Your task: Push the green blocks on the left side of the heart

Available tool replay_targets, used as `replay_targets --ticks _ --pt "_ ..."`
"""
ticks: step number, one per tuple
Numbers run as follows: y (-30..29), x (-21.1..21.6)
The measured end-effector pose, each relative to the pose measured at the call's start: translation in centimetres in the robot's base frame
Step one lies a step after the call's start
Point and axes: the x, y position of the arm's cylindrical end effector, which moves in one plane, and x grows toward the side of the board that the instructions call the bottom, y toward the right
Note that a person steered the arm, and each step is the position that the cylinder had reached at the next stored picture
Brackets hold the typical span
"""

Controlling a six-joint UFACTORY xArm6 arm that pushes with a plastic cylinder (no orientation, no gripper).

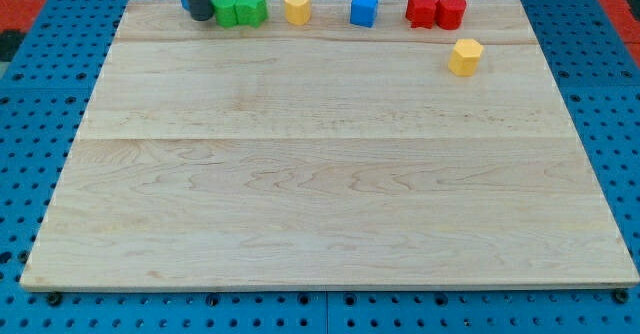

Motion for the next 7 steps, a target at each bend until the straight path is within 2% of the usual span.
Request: replay_targets --ticks 2,3,4,5,6,7 --pt "1.6 0.0" --pt "1.4 3.9" --pt "-3.2 2.3" --pt "-9.1 -2.5" --pt "-6.1 3.1" --pt "6.6 10.5"
